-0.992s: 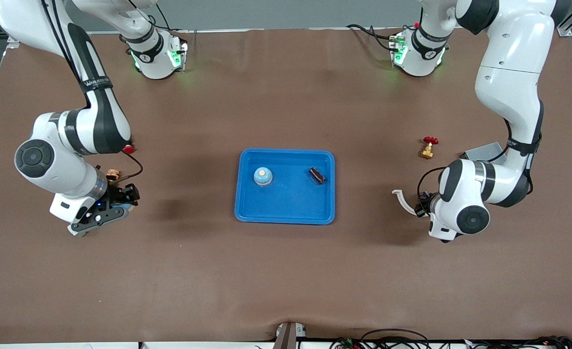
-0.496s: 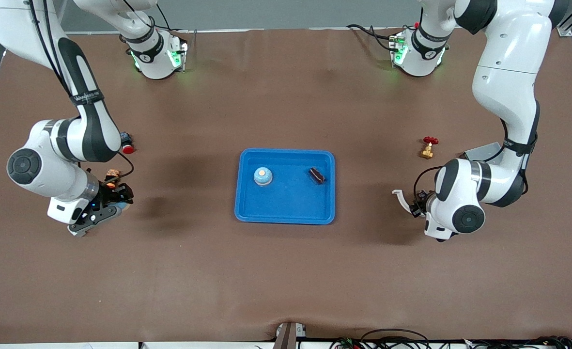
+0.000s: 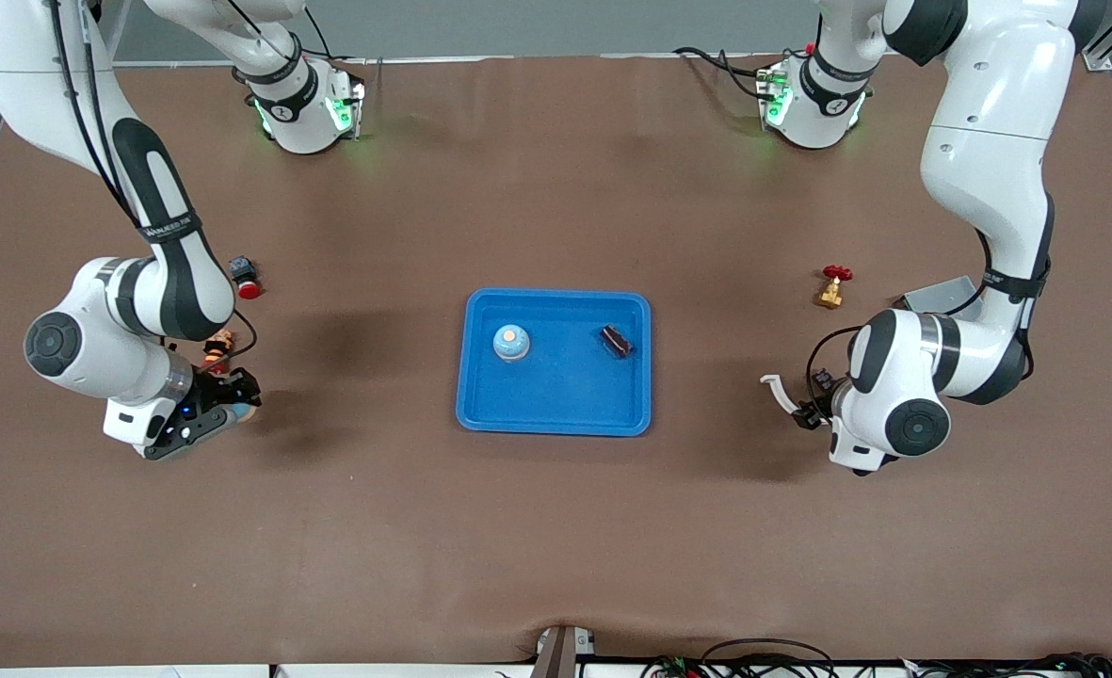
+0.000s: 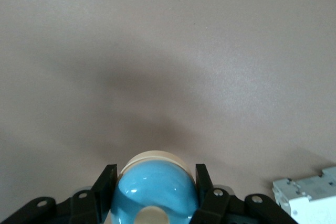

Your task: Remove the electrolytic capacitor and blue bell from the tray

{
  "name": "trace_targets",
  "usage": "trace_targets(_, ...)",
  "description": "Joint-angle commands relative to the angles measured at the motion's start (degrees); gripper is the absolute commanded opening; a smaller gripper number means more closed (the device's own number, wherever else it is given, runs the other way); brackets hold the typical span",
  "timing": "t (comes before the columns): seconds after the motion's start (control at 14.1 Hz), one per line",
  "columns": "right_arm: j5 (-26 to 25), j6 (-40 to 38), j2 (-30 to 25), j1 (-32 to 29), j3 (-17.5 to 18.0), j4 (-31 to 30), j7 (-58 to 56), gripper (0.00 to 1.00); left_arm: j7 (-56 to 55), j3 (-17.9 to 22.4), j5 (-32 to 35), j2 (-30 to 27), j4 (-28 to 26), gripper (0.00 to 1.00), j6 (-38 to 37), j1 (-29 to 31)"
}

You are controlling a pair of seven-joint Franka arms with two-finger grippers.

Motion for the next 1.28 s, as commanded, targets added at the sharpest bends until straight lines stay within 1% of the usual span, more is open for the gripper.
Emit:
trace_targets(0.0, 1.13, 5.39, -0.71, -0.55, 1.0, -4.19, -1.59, 0.0, -0.15, 0.05, -0.56, -0.83, 1.77, 1.0, -2.12, -0.5)
trace_targets(0.35, 1.13, 7.24, 1.75, -0.81, 0.91, -4.11, -5.97, 0.0, -0.41, -0.64, -0.82, -1.7, 2.21, 1.0, -3.61, -1.29)
trace_targets(0.5, 1.04, 7.33, 2.71, -0.9, 0.91, -3.93, -6.24, 0.0, -1.9, -3.36, -0.91, -1.97, 2.13, 1.0, -4.59, -1.65)
trace_targets(0.64, 1.13, 7.94, 3.33, -1.08, 0.91, -3.67, -7.29, 0.0, -7.51, -5.74, -0.74, -2.06, 2.12, 1.0, -4.59, -2.7)
trace_targets(0.78, 1.13, 9.08, 4.21, -1.08, 0.91, -3.67, -7.47, 0.0, -9.99, -6.71, -0.3, -1.88, 2.13, 1.0, -3.54, -5.58)
trace_targets(0.92, 1.13, 9.09, 4.21, -1.08, 1.0, -3.67, -7.39, 0.0, -12.09, -6.8, -1.09, -1.97, 2.21, 1.0, -2.74, -8.75)
trace_targets(0.99, 1.13, 9.09, 4.21, -1.16, 1.0, -3.58, -7.47, 0.01, -15.5, -6.89, -1.44, -1.97, 2.21, 1.0, -2.65, -9.72)
trace_targets(1.06, 1.13, 9.09, 4.21, -1.08, 1.0, -3.58, -7.48, 0.08, -18.67, -6.89, -1.7, -1.97, 2.3, 1.0, -2.48, -11.13)
trace_targets(1.13, 1.13, 9.09, 4.21, -1.16, 1.0, -3.49, -7.48, 0.11, -20.96, -6.89, -1.79, -1.88, 2.56, 0.98, -1.43, -12.27)
trace_targets(1.21, 1.13, 9.09, 4.3, -1.08, 1.0, -3.4, -7.48, 0.18, -23.59, -6.89, -2.31, -1.88, 2.74, 0.93, -0.55, -13.41)
